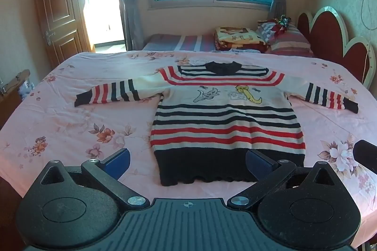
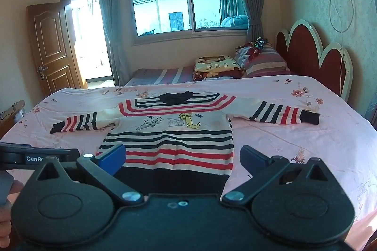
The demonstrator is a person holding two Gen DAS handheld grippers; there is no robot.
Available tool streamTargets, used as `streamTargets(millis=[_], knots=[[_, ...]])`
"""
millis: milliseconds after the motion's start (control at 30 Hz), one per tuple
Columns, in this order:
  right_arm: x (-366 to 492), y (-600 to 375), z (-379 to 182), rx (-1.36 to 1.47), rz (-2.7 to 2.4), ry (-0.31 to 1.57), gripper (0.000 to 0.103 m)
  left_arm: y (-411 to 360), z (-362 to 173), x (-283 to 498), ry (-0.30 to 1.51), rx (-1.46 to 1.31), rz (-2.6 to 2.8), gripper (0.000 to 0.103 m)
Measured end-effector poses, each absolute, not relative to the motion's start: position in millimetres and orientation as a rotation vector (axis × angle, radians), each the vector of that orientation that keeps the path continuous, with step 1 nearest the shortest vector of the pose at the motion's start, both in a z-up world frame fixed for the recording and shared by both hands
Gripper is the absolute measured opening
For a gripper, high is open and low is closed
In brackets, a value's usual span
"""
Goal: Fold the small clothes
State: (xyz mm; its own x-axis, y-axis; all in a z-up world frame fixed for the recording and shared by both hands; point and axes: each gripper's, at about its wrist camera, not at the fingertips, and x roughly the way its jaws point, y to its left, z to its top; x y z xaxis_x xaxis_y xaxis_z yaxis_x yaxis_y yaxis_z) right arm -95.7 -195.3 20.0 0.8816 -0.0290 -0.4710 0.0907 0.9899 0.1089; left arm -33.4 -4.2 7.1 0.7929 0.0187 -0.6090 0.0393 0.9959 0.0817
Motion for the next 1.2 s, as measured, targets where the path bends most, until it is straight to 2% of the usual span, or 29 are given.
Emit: streamTargets(millis=[1200], knots=[[-84, -204, 14, 0.141, -0.09, 0.495, 0.102, -13, 10, -20, 0.681, 0.085, -0.031, 0.103]])
